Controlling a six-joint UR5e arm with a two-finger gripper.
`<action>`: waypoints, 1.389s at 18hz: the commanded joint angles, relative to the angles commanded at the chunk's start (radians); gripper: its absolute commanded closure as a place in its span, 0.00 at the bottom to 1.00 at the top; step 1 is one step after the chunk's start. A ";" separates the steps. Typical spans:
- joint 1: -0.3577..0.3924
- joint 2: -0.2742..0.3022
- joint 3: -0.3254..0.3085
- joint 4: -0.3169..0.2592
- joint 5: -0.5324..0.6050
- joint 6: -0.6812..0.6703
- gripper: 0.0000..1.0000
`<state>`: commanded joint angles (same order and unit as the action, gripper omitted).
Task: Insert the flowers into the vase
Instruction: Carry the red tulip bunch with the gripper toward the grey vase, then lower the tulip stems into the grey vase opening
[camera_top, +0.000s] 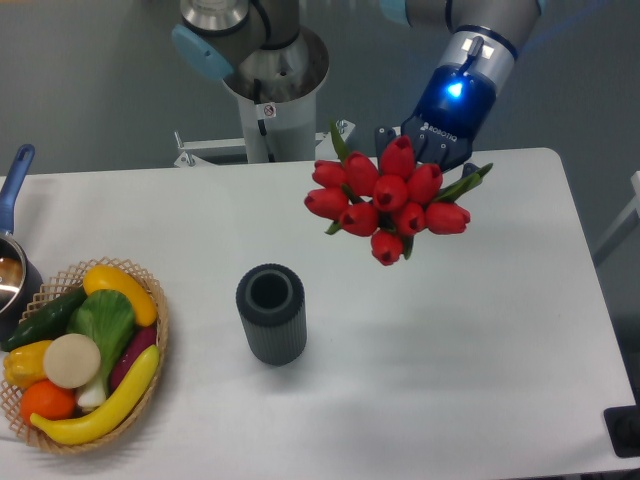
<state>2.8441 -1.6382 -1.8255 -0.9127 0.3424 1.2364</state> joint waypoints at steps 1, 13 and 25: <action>-0.008 -0.005 -0.001 0.008 -0.032 0.005 0.78; -0.201 -0.120 -0.014 0.103 -0.309 0.090 0.78; -0.196 -0.123 -0.061 0.101 -0.312 0.101 0.78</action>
<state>2.6476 -1.7610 -1.8868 -0.8115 0.0307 1.3376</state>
